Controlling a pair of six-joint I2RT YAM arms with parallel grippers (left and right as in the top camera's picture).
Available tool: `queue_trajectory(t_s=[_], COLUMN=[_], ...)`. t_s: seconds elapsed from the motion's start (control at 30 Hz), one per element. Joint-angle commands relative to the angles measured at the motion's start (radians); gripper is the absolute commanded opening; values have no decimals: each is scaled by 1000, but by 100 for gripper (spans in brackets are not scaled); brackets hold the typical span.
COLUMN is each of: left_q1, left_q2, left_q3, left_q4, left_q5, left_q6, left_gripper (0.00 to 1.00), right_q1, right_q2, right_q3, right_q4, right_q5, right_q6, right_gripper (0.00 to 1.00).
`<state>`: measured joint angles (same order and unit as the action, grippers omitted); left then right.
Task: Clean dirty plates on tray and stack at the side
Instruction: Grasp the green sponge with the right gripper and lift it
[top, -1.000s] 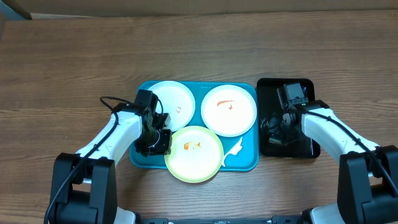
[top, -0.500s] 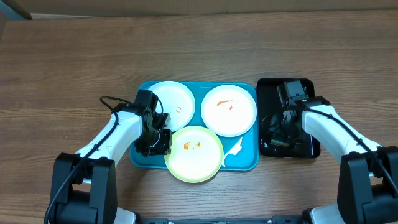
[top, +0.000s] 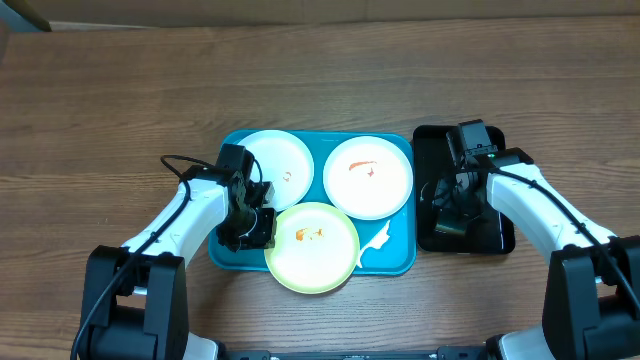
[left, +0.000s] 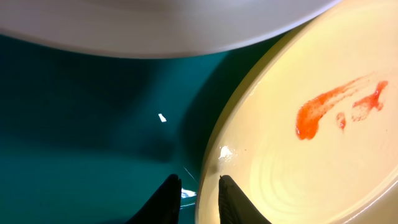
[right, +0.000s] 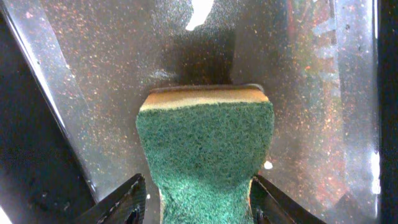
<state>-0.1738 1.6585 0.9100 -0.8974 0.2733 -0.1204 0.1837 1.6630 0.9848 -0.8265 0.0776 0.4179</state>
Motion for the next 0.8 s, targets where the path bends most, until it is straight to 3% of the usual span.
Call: queue_trajectory(t_s=[0.0,0.27,0.53,0.77], left_q1=[-4,-4,-4,-4], left_q2=[6,6,5,6], left_q3=[9,9,9,9], left_q4=[0,-3,-3,-3], left_q5=[11,11,11,12], left_q6=[8,8,8,8], left_gripper=[23,23,24,24], right_q1=[-2,-2,-2,-2], right_q2=[-13,-13,-13,-13], right_q3=[-23,-31,-80,-103], right_q4=[14,21,63,85], right_q5=[-12,-20,-20,-20], right_q6=[6,6,6,21], right_gripper=[55,54,46,21])
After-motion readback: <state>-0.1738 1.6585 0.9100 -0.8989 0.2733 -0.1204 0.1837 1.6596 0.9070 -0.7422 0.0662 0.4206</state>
